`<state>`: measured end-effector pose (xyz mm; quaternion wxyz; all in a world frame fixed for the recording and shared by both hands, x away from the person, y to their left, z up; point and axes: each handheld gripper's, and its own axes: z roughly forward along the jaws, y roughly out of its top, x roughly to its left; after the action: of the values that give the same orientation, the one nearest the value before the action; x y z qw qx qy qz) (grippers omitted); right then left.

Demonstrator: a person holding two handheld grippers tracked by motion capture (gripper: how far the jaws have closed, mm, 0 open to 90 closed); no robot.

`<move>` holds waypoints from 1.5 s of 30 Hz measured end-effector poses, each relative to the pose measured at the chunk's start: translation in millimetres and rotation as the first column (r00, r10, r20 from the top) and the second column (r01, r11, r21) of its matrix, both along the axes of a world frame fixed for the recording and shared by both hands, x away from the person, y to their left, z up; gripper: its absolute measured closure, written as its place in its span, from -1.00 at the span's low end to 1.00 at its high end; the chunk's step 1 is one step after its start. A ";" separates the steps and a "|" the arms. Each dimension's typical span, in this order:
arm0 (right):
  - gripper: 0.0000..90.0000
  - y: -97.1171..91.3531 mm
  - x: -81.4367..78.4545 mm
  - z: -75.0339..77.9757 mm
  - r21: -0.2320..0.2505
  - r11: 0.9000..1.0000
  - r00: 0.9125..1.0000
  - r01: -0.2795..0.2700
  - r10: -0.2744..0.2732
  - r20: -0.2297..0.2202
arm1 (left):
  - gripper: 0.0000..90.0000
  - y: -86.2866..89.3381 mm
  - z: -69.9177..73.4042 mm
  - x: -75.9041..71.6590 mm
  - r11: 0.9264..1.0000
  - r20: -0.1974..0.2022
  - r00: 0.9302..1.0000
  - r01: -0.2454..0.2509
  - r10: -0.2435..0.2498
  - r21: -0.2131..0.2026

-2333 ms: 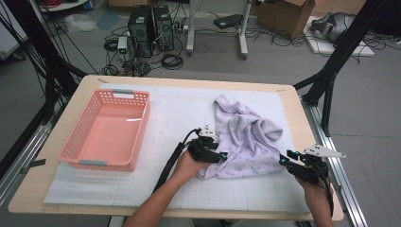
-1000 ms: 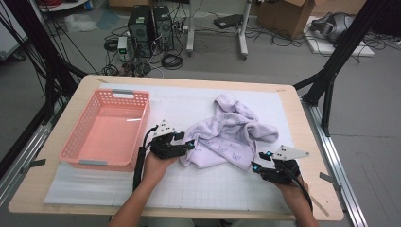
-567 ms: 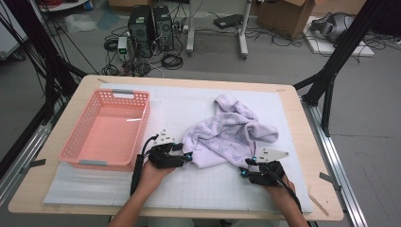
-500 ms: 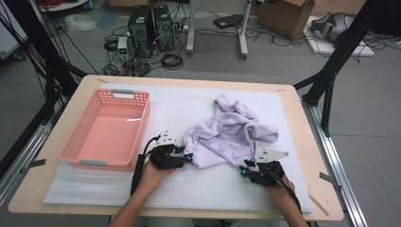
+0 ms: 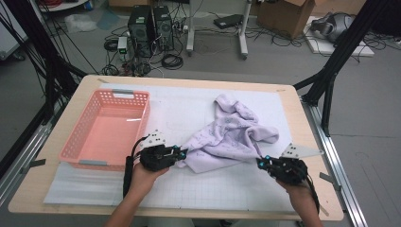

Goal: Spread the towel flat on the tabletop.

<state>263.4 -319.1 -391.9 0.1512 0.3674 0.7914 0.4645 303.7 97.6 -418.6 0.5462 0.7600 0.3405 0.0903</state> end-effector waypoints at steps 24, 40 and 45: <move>0.84 2.0 114.4 -16.5 -0.071 0.916 0.916 0.394 -0.385 0.113 | 0.11 -7.2 -22.1 41.1 0.979 -0.012 0.980 -0.198 0.199 0.038; 0.57 -30.8 38.2 -15.1 -0.086 0.954 0.953 0.287 -0.275 0.123 | 0.43 -0.1 -28.3 16.8 0.980 -0.043 0.989 -0.136 0.144 0.147; 0.54 -20.4 36.7 -43.2 -0.127 0.978 0.987 0.163 -0.161 0.026 | 0.24 -12.7 -32.5 22.8 0.968 -0.073 0.986 -0.132 0.150 0.214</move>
<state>300.1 -339.5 -435.2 0.2180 0.4167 0.7861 0.4012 326.5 85.0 -451.1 0.4400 0.7901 0.4064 0.1303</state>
